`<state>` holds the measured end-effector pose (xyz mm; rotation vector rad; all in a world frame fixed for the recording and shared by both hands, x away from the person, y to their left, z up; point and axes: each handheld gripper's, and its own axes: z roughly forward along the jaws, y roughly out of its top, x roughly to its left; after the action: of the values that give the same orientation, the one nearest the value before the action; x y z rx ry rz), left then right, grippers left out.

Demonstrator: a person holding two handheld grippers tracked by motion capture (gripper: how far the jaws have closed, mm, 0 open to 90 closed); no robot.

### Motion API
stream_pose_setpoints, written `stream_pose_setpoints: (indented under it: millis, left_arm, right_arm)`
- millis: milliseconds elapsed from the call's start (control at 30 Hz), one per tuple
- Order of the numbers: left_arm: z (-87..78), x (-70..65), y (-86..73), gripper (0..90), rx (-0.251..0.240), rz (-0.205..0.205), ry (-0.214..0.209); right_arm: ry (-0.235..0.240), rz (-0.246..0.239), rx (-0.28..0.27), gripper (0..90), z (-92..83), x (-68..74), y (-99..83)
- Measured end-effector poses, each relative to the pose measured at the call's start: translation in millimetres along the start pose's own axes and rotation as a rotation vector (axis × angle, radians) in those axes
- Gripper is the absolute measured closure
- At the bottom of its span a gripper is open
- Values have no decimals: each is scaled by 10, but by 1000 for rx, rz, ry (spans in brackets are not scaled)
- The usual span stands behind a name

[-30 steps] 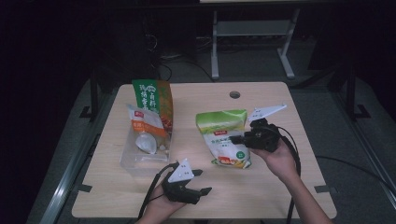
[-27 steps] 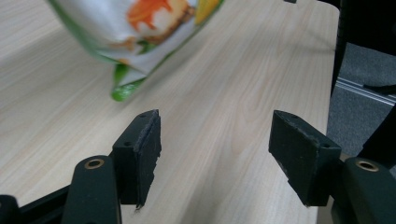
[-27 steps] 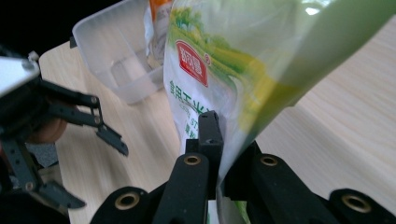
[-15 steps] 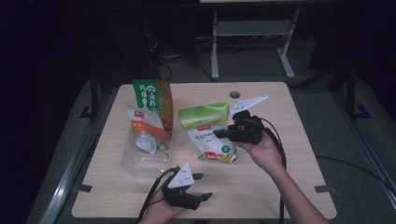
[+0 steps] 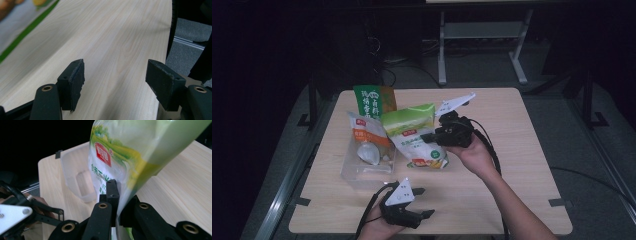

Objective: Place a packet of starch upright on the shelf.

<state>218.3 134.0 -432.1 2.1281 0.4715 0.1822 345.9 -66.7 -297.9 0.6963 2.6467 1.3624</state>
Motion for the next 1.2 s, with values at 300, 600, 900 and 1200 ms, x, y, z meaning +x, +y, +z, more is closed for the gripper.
stream_pose_setpoints:
  millis: [300, 600, 900, 1200]
  left_arm:
    - [-3, -17, -1, 309, -8, 10, -5]
    - [8, -18, -14, 305, -9, 13, -5]
    - [16, -33, -23, 303, -24, 2, -7]
    - [19, -34, -45, 299, -20, -3, -9]
  right_arm:
    - [34, -36, -13, 874, 119, 121, 208]
    - [70, -49, -12, 874, 267, 207, 361]
    - [91, -47, -20, 874, 432, 294, 481]
    - [130, -52, -14, 874, 711, 391, 563]
